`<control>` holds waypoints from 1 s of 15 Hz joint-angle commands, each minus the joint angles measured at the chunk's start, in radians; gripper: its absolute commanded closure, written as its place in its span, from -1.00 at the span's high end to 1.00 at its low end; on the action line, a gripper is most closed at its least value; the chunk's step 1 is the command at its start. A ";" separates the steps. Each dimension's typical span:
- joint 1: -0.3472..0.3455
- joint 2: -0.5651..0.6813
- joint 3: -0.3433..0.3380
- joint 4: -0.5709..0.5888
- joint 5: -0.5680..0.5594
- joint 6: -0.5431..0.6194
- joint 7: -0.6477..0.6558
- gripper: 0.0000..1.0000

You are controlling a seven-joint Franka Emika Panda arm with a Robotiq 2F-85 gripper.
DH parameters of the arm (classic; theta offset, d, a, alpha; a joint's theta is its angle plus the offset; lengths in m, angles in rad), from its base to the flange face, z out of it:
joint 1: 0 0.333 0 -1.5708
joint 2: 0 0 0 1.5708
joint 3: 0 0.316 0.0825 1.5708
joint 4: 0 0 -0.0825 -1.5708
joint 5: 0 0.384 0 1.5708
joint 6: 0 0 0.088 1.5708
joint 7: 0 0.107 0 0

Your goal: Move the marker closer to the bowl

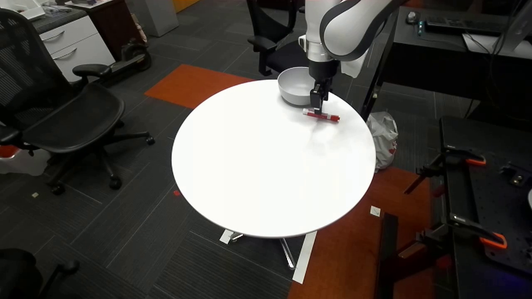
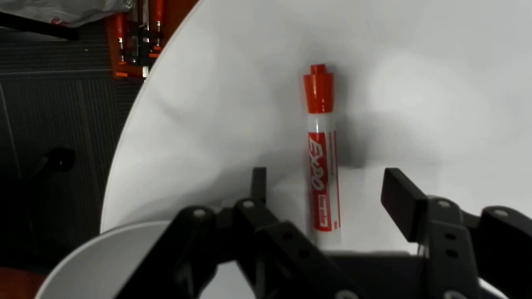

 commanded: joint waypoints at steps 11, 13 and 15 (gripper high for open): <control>0.072 -0.251 -0.021 -0.149 -0.032 -0.110 0.090 1.00; 0.080 -0.300 -0.017 -0.175 -0.038 -0.123 0.101 1.00; 0.090 -0.341 -0.015 -0.195 -0.046 -0.132 0.110 1.00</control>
